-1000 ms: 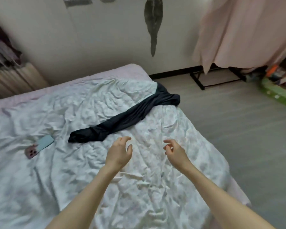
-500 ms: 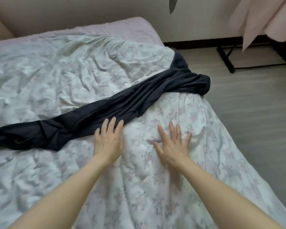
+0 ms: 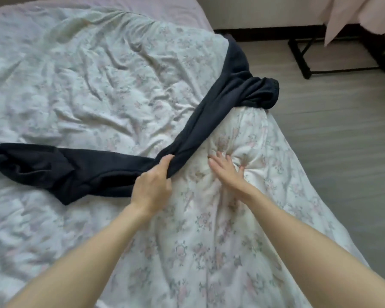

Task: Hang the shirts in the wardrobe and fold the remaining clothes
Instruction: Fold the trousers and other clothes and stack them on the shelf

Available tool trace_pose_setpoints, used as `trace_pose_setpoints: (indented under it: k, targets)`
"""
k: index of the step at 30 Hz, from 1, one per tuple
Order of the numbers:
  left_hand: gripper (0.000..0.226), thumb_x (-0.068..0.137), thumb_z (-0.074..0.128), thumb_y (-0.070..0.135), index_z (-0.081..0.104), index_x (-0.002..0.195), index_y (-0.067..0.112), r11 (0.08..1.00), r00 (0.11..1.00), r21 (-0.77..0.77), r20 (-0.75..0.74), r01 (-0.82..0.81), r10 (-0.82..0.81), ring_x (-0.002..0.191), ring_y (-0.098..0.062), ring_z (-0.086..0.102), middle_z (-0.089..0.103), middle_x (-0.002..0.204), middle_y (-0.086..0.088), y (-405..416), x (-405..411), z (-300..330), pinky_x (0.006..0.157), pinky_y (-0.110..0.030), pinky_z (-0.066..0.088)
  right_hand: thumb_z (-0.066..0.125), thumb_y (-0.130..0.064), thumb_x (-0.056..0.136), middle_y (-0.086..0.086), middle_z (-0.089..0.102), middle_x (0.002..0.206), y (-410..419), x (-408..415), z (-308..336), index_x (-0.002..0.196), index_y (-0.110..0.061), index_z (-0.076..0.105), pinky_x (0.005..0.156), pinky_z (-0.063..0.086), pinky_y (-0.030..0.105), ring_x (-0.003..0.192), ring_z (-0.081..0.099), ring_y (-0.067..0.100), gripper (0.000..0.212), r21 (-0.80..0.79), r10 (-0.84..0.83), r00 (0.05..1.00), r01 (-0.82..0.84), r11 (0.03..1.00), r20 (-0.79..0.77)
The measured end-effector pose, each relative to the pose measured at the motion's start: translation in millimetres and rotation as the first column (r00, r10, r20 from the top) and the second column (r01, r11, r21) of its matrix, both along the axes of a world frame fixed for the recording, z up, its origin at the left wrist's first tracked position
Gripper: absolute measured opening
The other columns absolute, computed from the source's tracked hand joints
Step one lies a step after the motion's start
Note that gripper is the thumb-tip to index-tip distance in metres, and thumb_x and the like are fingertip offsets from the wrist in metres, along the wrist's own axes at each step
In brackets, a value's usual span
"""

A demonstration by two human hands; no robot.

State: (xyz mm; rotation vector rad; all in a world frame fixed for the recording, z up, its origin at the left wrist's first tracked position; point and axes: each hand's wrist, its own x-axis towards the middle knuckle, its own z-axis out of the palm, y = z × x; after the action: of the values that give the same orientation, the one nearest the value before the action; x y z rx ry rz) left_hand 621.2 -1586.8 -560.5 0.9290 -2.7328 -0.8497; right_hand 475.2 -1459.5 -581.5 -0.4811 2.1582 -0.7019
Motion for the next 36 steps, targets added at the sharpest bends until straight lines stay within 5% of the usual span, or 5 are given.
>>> trace_pose_setpoints:
  k: [3,8,14,21,36]
  targets:
    - [0.051,0.085,0.058,0.015,0.048,0.135,0.016,0.99,0.996,0.124,-0.071,0.068,-0.059,0.093,-0.033,0.064,0.068,0.109,-0.011,54.5,23.8,9.6,0.078,-0.041,0.05,0.026,-0.048,0.099,0.0,0.047,0.14,9.1,11.0,34.9,0.141,-0.018,0.038,0.095,0.034,0.017,0.118,0.05,0.007,0.053,-0.224,-0.363,0.798,0.512,0.829,0.481]
    - [0.047,0.087,0.06,0.037,0.055,0.13,0.018,0.965,0.994,0.247,-0.084,0.091,-0.072,0.085,-0.02,0.066,0.072,0.094,-0.002,100.7,82.1,37.8,0.079,-0.035,0.051,0.05,-0.035,0.096,0.009,0.055,0.128,8.6,32.2,70.4,0.133,-0.007,0.043,0.095,0.048,0.039,0.108,0.058,0.023,0.047,-0.135,-0.544,0.482,0.82,0.556,0.687]
    - [0.031,0.09,0.047,0.045,0.066,0.079,0.024,0.971,0.996,0.235,0.082,-0.041,0.022,0.058,-0.015,0.056,0.061,0.059,0.003,102.9,196.9,68.8,0.055,-0.031,0.04,0.031,-0.021,0.101,0.017,0.038,0.143,40.6,175.1,85.3,0.14,0.0,0.028,0.105,0.032,0.034,0.13,0.039,0.032,0.044,-0.086,-0.538,0.842,0.54,0.837,0.051]
    - [0.016,0.094,0.048,0.024,0.063,0.097,0.021,0.935,0.965,0.295,0.231,-0.195,0.129,0.08,-0.014,0.057,0.06,0.09,0.006,110.9,293.0,82.2,0.07,-0.028,0.041,0.038,-0.021,0.099,0.016,0.054,0.127,151.8,375.0,86.5,0.134,-0.008,0.036,0.091,0.042,0.036,0.112,0.053,0.034,0.038,0.132,0.207,0.953,-0.239,0.962,0.22]
    - [0.044,0.094,0.045,0.01,0.039,0.138,0.013,0.93,0.921,0.161,0.157,0.331,-0.356,0.117,-0.022,0.042,0.039,0.137,-0.003,168.7,152.9,71.6,0.082,-0.034,0.046,0.042,-0.019,0.094,0.004,0.042,0.135,201.7,225.6,76.4,0.146,-0.022,0.02,0.08,0.046,0.023,0.112,0.051,0.018,0.056,-0.043,-0.59,0.803,0.595,0.803,0.089]
